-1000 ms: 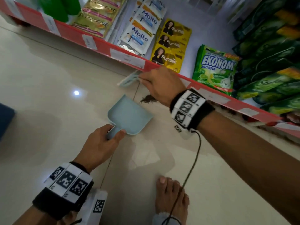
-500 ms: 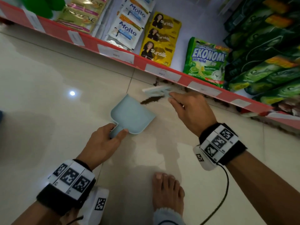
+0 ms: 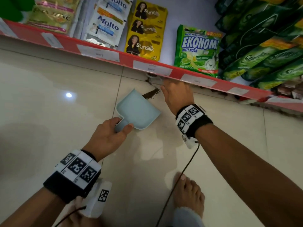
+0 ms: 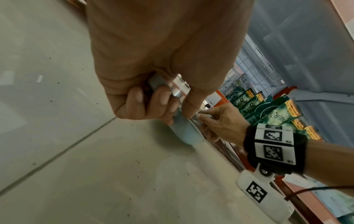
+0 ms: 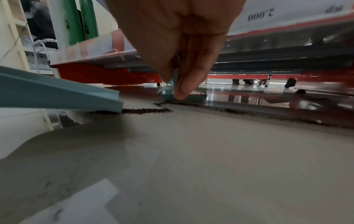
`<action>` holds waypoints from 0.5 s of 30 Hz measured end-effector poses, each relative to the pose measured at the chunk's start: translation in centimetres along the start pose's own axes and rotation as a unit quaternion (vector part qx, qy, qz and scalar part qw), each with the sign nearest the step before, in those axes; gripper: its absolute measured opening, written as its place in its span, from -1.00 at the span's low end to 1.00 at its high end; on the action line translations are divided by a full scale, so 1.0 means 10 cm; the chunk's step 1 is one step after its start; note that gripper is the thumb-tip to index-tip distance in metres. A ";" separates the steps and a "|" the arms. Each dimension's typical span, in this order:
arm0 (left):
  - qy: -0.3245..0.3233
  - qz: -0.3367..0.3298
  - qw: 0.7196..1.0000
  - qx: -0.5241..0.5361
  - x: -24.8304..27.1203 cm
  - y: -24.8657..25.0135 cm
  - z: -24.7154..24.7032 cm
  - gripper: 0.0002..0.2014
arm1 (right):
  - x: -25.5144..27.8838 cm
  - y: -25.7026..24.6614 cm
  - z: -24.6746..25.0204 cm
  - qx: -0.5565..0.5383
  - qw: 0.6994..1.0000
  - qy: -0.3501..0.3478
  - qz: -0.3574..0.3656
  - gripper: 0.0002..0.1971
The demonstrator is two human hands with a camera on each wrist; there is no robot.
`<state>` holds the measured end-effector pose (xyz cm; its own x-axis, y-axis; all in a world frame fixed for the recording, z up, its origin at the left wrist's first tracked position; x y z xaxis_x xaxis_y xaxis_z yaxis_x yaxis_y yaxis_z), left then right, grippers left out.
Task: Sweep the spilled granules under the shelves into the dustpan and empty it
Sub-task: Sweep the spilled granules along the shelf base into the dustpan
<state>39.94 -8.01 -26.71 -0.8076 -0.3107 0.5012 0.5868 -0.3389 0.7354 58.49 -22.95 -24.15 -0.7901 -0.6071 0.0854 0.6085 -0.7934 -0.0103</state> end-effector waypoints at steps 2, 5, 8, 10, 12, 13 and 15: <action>-0.002 0.000 1.000 -0.006 -0.02 0.01 0.00 -0.67 | 0.07 0.05 0.02 0.002 0.999 -0.004 0.035 -0.70; 0.012 0.003 1.000 -0.001 -0.02 0.02 -0.04 -0.69 | 0.36 0.20 0.10 -0.047 0.997 0.000 0.065 -0.69; 0.016 0.009 1.000 0.006 0.03 0.03 -0.12 -0.67 | 0.52 0.27 0.18 -0.097 0.991 0.069 0.068 -0.70; 0.014 0.013 1.000 0.004 0.08 0.03 -0.18 -0.68 | 0.42 0.25 0.18 -0.094 0.988 0.103 0.060 -0.71; 0.017 0.017 1.000 0.004 0.12 0.03 -0.22 -0.68 | 0.25 0.24 0.15 -0.061 0.993 0.090 0.038 -0.71; 0.020 0.016 1.000 0.006 0.14 0.04 -0.23 -0.68 | 0.19 0.24 0.13 -0.049 0.996 0.069 0.025 -0.71; 0.029 0.014 0.999 0.008 0.16 0.06 -0.24 -0.67 | 0.16 0.23 0.07 -0.047 0.998 0.021 0.032 -0.69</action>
<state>39.15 -10.87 -26.52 -0.7862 -0.3703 0.4948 0.6075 -0.3156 0.7290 58.67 -25.74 -23.34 -0.7538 -0.6558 0.0406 0.6493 -0.7529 -0.1075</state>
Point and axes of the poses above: each hand's wrist, its own x-axis away from the middle knuckle, its own z-axis out of the back of the hand, y = z × x, the point moved 2 cm from there along -x, towards the middle knuckle
